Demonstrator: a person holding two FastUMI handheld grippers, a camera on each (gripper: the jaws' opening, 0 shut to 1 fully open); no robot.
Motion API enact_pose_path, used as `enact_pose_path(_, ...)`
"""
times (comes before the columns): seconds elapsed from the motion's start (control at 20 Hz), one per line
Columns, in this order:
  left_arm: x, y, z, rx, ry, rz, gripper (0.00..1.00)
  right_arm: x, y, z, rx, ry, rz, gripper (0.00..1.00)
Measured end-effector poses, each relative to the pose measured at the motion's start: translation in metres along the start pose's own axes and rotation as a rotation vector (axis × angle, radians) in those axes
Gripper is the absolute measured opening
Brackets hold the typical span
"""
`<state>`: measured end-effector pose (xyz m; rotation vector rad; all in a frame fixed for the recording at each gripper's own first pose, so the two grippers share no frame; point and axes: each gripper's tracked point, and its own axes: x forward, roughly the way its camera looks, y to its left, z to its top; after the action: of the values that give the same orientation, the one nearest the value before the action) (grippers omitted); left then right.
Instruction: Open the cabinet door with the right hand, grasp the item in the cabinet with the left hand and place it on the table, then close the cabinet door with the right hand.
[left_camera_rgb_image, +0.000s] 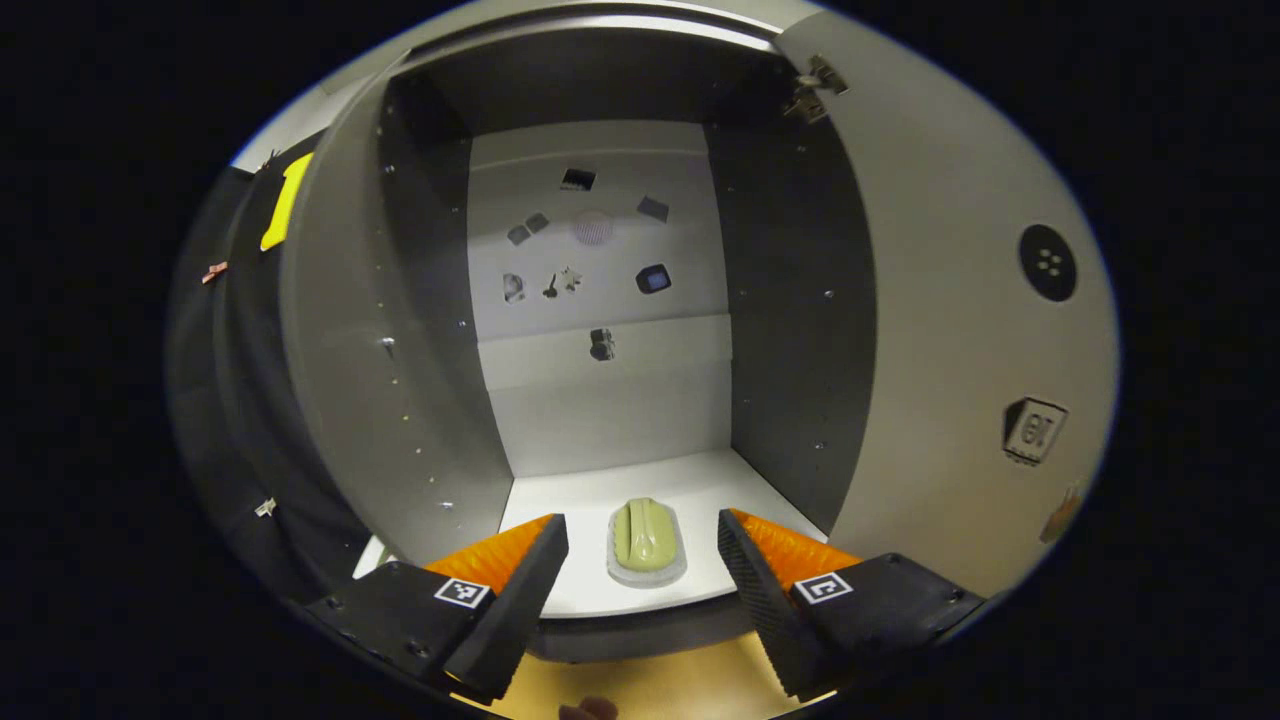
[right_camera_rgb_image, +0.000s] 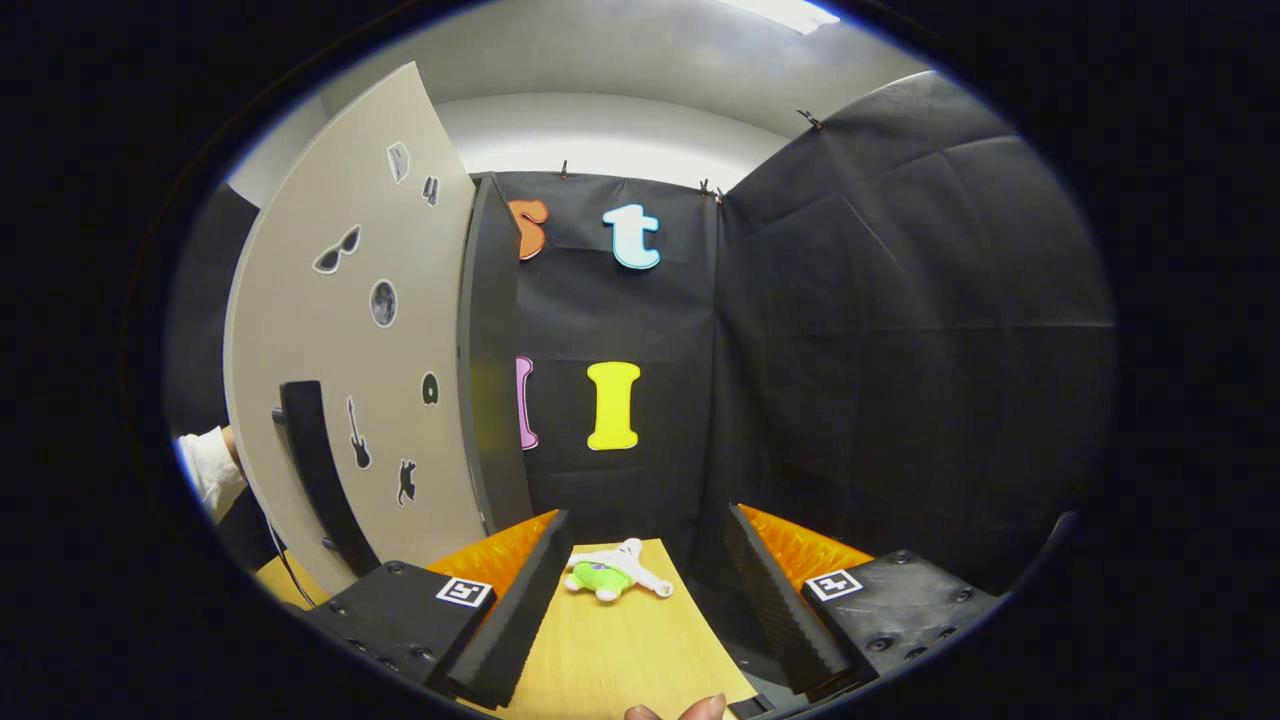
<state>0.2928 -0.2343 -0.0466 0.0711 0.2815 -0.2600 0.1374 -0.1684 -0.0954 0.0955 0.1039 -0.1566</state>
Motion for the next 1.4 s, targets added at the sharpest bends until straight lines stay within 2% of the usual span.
enact_pose_path(0.2,0.052,-0.005,-0.027,-0.037,0.128,-0.029,0.95,0.008,-0.016,-0.007,0.017,0.023,-0.004,0.98)
enact_pose_path(0.3,0.075,0.000,-0.038,-0.059,0.170,-0.019,0.96,0.011,-0.026,-0.011,0.015,0.031,-0.014,0.98)
enact_pose_path(0.5,0.110,0.006,-0.058,-0.028,0.238,-0.008,0.95,0.015,-0.041,-0.018,0.015,0.050,-0.029,0.98)
enact_pose_path(0.6,0.123,0.004,-0.066,-0.078,0.262,-0.024,0.93,0.016,-0.045,-0.021,0.021,0.060,-0.037,0.98)
enact_pose_path(0.7,0.131,0.005,-0.071,-0.124,0.268,-0.027,0.86,0.016,-0.050,-0.024,0.013,0.068,-0.046,0.98)
enact_pose_path(0.75,0.134,0.004,-0.073,-0.124,0.276,-0.032,0.78,0.015,-0.051,-0.024,0.010,0.071,-0.050,0.98)
enact_pose_path(0.8,0.137,0.007,-0.077,-0.113,0.289,-0.025,0.75,0.015,-0.052,-0.025,0.012,0.077,-0.052,0.98)
enact_pose_path(0.9,0.138,0.009,-0.074,-0.102,0.276,-0.019,0.53,0.014,-0.052,-0.027,0.018,0.089,-0.057,0.98)
enact_pose_path(0.95,0.136,0.013,-0.073,-0.092,0.275,0.001,0.34,0.013,-0.052,-0.027,0.018,0.089,-0.060,0.98)
enact_pose_path(1.15,0.121,0.018,-0.071,-0.050,0.266,0.008,0.23,0.009,-0.044,-0.020,0.014,0.070,-0.061,0.98)
enact_pose_path(1.4,0.069,0.022,-0.051,-0.059,0.200,-0.023,0.22,-0.003,-0.025,-0.011,0.002,0.047,-0.055,0.98)
